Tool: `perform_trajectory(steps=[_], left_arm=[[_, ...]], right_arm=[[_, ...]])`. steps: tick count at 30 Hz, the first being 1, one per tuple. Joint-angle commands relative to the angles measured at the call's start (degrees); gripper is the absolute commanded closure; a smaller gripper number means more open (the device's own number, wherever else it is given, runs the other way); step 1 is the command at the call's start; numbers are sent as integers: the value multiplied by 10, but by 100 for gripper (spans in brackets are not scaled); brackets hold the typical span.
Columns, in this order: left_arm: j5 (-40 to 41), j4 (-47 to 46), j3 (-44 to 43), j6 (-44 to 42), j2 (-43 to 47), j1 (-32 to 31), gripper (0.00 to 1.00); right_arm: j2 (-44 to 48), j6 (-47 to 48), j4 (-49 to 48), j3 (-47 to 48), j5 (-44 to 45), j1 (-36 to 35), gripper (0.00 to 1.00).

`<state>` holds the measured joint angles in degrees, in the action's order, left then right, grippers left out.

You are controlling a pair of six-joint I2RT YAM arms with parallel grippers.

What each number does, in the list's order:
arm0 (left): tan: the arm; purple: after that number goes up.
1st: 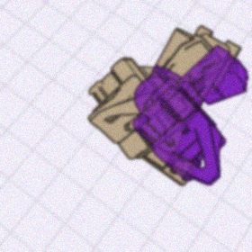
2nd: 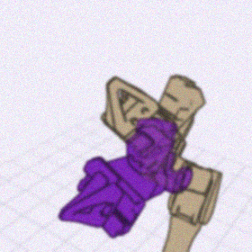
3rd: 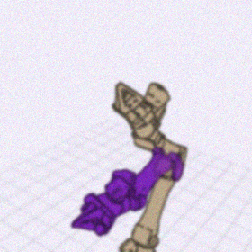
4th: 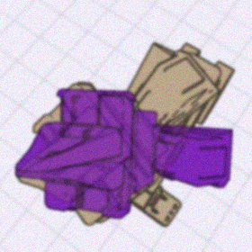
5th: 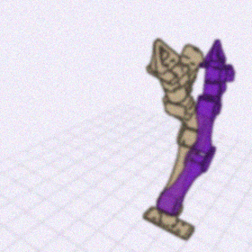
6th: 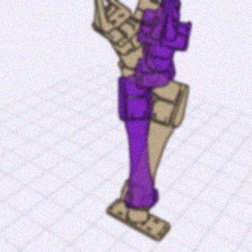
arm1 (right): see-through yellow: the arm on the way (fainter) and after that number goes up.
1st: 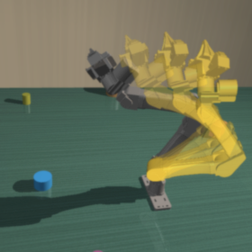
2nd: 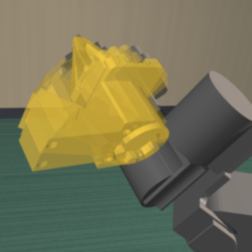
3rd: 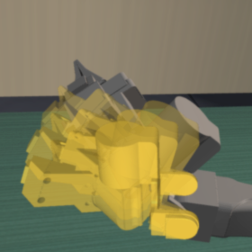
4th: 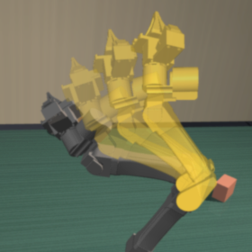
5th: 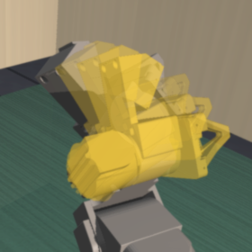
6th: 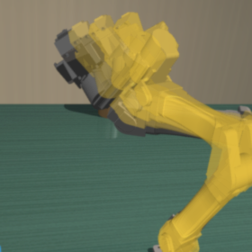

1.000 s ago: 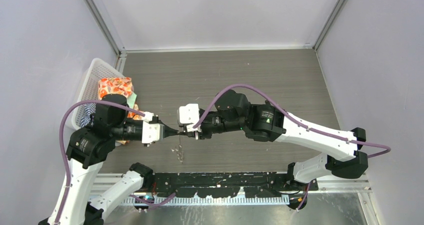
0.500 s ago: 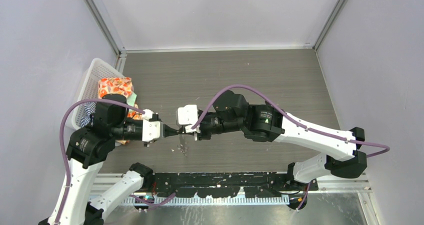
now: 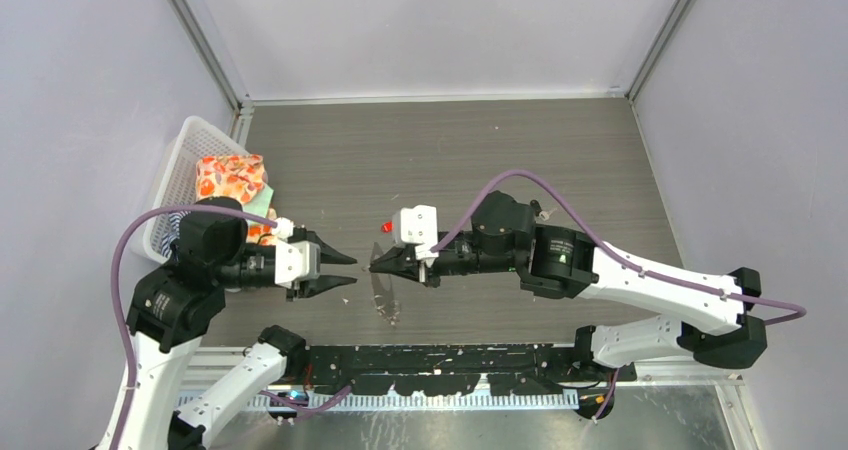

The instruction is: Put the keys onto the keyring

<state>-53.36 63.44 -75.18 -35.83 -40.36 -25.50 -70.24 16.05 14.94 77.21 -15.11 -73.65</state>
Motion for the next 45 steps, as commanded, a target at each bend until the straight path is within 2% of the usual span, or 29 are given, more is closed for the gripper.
perform_trajectory(steps=[1, 6, 13, 20, 30, 36, 37, 38, 39, 41, 43, 44, 45], left_arm=[[-24, -60, 18, 75, 4, -2, 68], [-35, -134, 43, 162, 25, -2, 68], [-88, -134, 24, 204, 15, -2, 65], [-69, -117, 28, 183, 16, -2, 81], [-44, -131, 26, 199, 11, -2, 90], [-40, -131, 29, 203, 6, -2, 87], [-34, -132, 30, 205, 5, -2, 82], [-31, -132, 31, 207, 4, -2, 69], [-29, -132, 32, 208, 4, -2, 64], [-26, -131, 32, 206, 4, -2, 63], [-25, -127, 31, 198, 5, -2, 72], [-23, -124, 32, 194, 6, -2, 82], [-23, -124, 33, 192, 7, -2, 89]], right_arm=[[38, -52, -123, -33, -8, 1, 99], [49, -82, -185, -66, -12, 1, 99], [41, -85, -191, -65, -18, 1, 99], [39, -83, -187, -59, -25, 1, 99], [33, -76, -160, -51, -37, 1, 99], [22, -73, -139, -37, -44, 1, 99], [21, -73, -139, -37, -44, 1, 99], [21, -72, -139, -37, -44, 2, 99], [21, -72, -140, -37, -42, 1, 99], [24, -71, -140, -39, -38, 0, 99], [26, -71, -140, -41, -35, 1, 99], [27, -71, -141, -42, -35, 1, 99], [28, -71, -140, -42, -34, 1, 99]])
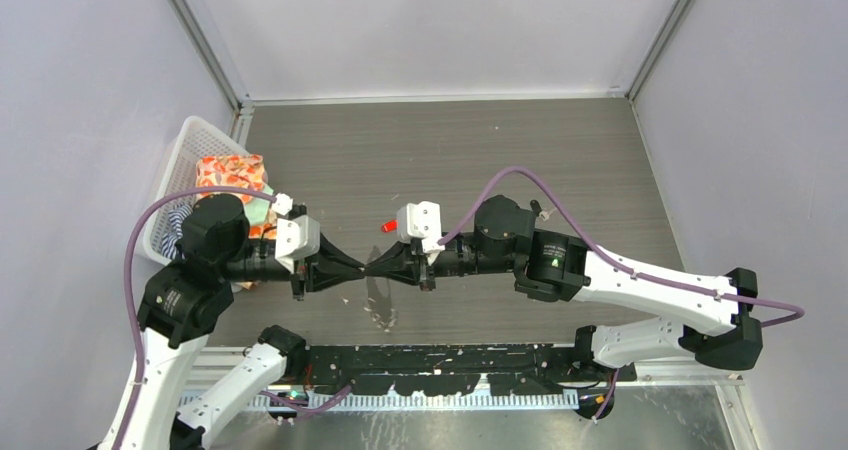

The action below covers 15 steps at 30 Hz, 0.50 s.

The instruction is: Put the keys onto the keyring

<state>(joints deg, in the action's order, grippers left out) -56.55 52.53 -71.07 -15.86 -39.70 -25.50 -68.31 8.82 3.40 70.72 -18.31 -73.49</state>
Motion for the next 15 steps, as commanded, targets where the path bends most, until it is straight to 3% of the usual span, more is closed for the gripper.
perform_trajectory(steps=[1, 3, 6, 10, 13, 14, 15], left_arm=[[10, -15, -8, -8, 1, -2, 92], [8, -20, -8, -1, -1, -2, 89], [0, -24, -13, 8, -6, -2, 75], [-6, -27, -9, -1, 1, -2, 99], [-17, -27, 2, -21, 16, -2, 100], [-17, -26, 4, -32, 19, -2, 100], [-14, -22, 7, -44, 24, -2, 100]], right_arm=[[8, 1, -24, 23, -3, -1, 99], [7, 2, -22, 24, -3, 0, 99], [3, 2, -16, 30, -4, 0, 99], [1, 1, -13, 34, -3, -1, 99], [3, -4, -12, 34, 5, -1, 97], [4, -5, -12, 33, 6, -1, 93], [8, -6, -12, 32, 9, -1, 83]])
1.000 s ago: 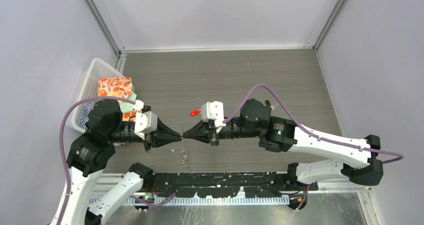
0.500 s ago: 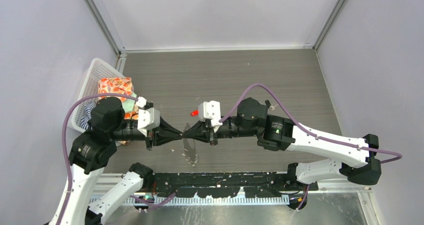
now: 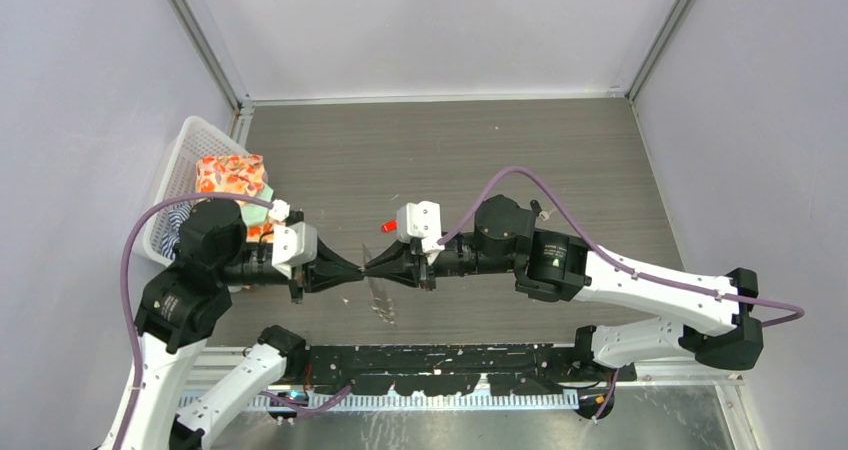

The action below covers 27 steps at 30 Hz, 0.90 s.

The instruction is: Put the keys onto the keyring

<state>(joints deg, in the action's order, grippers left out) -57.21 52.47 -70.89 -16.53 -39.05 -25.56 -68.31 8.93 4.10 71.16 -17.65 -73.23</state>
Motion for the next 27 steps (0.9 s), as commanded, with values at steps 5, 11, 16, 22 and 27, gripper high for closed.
perform_trajectory(steps=[5, 11, 16, 22, 27], left_arm=[[4, 9, 3, -147, 34, -1, 100], [-4, 26, 34, -336, 86, -1, 100], [0, 26, 80, -509, 136, -1, 100], [-5, 33, 90, -556, 145, 0, 100], [1, 33, 90, -526, 144, 0, 100]], right_arm=[[48, -7, -19, 16, 22, -3, 56], [93, 9, 13, 3, 76, -3, 47], [111, 14, 28, -11, 110, -3, 45], [111, 7, 32, -20, 132, -3, 45], [113, -22, 33, -25, 229, -3, 44]])
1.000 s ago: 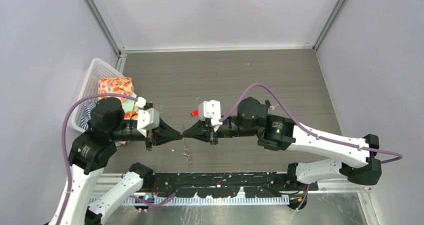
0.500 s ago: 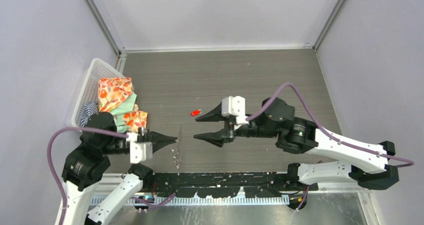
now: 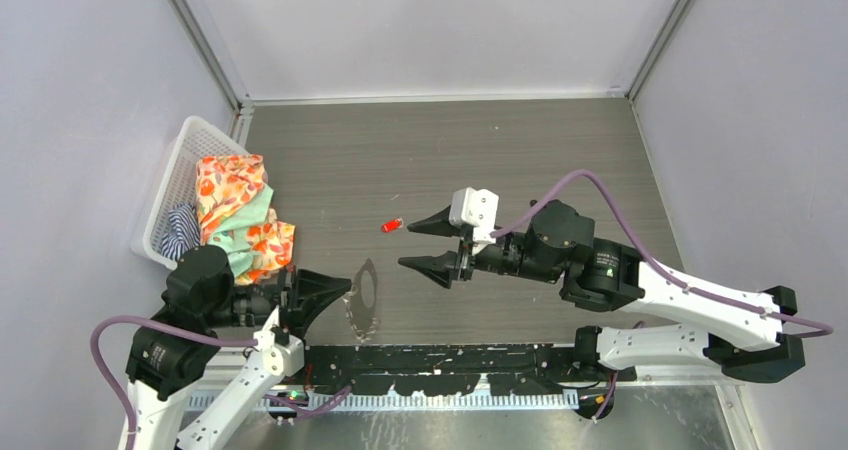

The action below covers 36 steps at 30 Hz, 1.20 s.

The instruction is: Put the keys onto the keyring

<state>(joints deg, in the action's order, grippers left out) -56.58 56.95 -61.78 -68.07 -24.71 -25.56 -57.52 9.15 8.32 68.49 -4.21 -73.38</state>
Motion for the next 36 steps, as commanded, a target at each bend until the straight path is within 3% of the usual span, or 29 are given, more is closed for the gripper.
perform_trajectory(steps=[1, 6, 11, 15, 17, 20, 23, 30, 36], left_arm=[[-5, -12, 0, 2, 1, 0, 100], [22, -74, 5, 202, -19, 0, 100], [54, -88, 18, 315, -42, 0, 100], [78, -75, 5, 360, -60, 0, 100], [86, -73, -1, 392, -66, 0, 100], [95, -65, -6, 428, -75, 0, 100], [109, -57, -8, 453, -80, 0, 100], [132, -1, -42, 467, -101, 0, 100], [130, 45, -63, 461, -124, 0, 100]], right_arm=[[4, -33, -5, 0, 122, -2, 44], [-4, -114, 12, -15, 296, 13, 33], [8, -261, 53, -54, 387, 79, 28], [26, -365, 143, -69, 427, 159, 27], [19, -405, 215, -51, 464, 191, 20], [3, -447, 298, -22, 454, 248, 18], [-13, -465, 321, -13, 422, 294, 2], [-83, -511, 383, -2, 343, 401, 0], [-114, -529, 377, -38, 382, 448, 1]])
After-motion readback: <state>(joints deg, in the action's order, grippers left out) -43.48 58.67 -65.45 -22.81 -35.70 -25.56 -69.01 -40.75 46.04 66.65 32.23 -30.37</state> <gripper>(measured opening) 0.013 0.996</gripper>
